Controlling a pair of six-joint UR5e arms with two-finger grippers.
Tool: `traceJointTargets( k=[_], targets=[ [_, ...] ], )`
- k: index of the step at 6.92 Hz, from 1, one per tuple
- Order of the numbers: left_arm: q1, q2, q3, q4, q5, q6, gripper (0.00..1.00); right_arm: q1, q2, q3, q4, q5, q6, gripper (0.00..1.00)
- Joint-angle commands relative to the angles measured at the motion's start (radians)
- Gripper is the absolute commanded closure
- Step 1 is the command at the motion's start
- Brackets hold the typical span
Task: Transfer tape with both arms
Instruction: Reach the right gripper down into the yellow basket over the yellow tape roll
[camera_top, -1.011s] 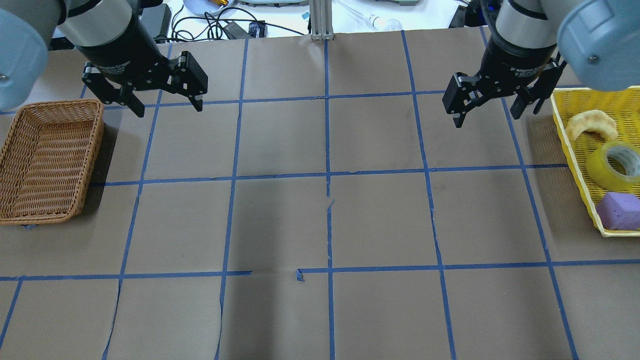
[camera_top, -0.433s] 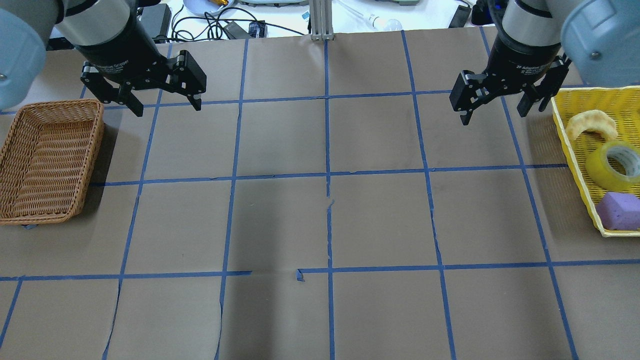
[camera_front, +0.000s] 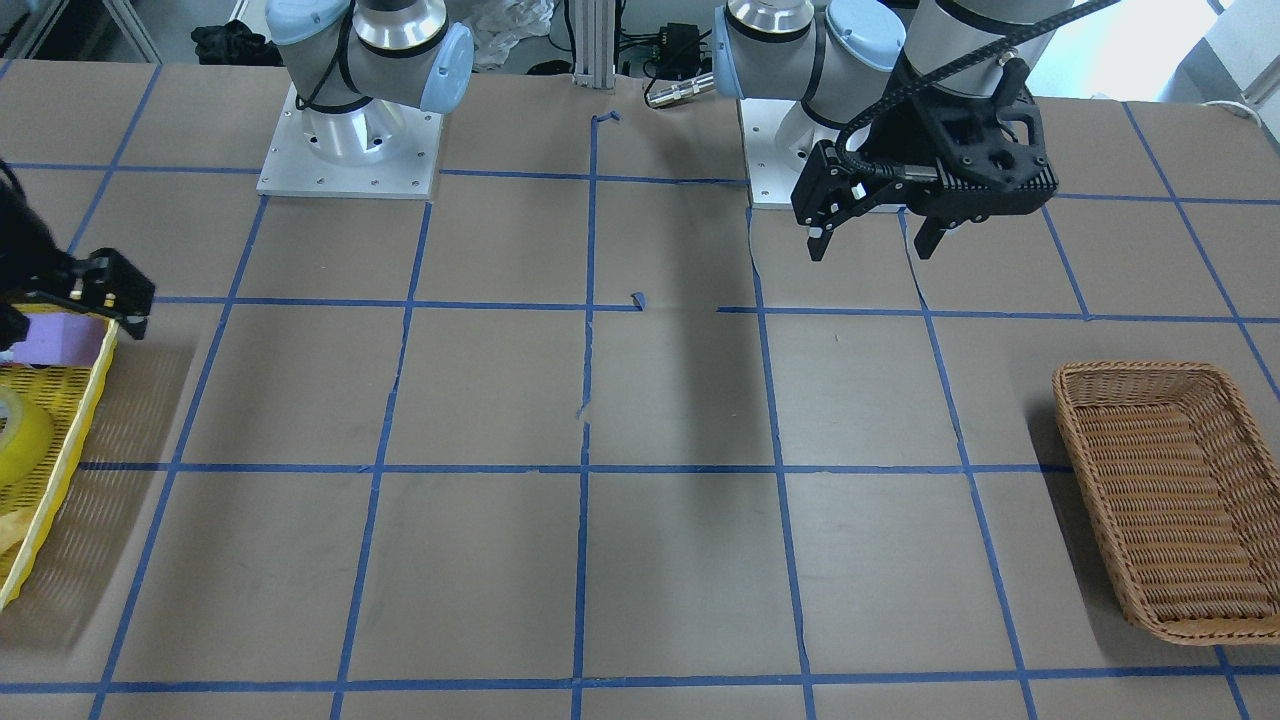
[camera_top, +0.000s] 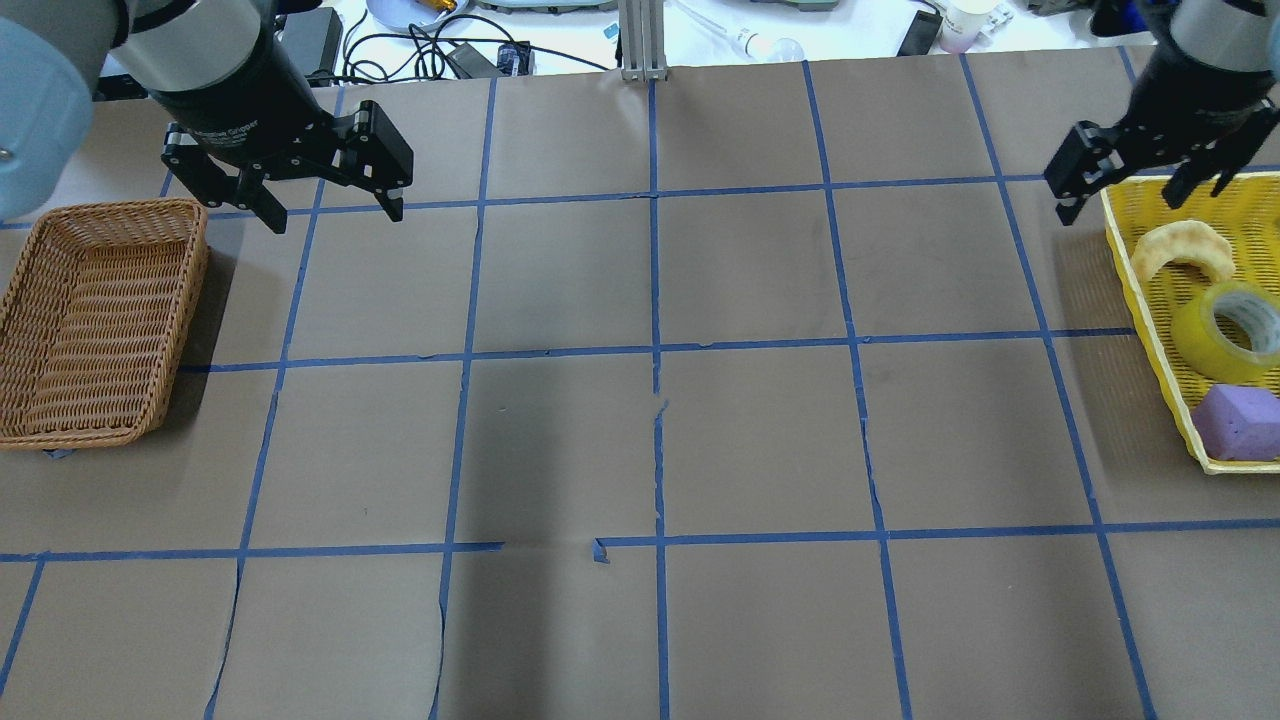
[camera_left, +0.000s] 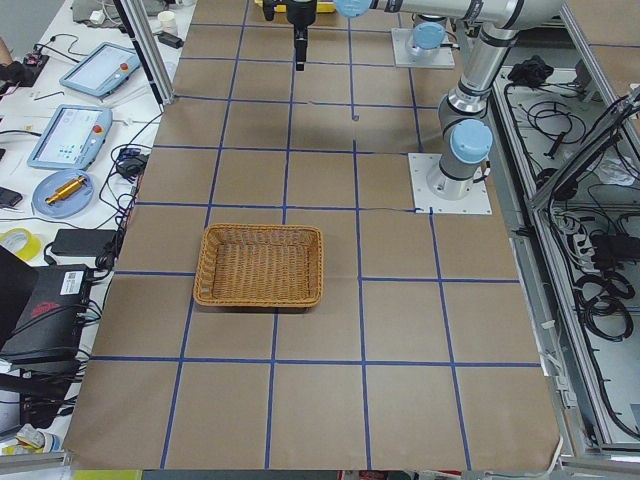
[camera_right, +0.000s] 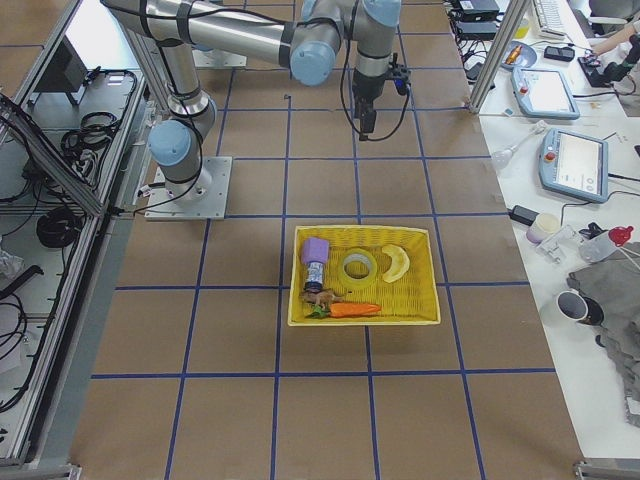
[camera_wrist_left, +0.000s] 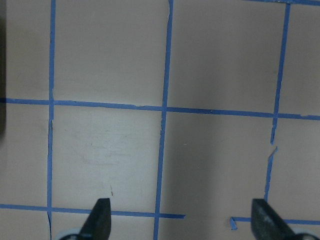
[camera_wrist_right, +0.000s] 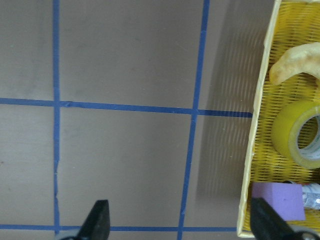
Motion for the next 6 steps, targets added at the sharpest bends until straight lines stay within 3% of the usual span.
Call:
traceJointTargets(
  k=[1,2,4,6],
  targets=[
    [0.002,0.000,0.000,0.000,0.000,0.000,0.00,-0.188,0.128,0.003,-0.170,-0.023,-0.201,0.00],
    [0.002,0.000,0.000,0.000,0.000,0.000,0.00,-0.273,0.203,0.009,-0.220,-0.007,-0.243,0.00],
    [0.002,0.000,0.000,0.000,0.000,0.000,0.00,-0.318,0.320,0.014,-0.347,-0.005,-0.236,0.00],
    [0.001,0.002,-0.002,0.000,0.000,0.000,0.00,-0.320,0.365,0.040,-0.351,0.003,-0.125,0.00]
  ],
)
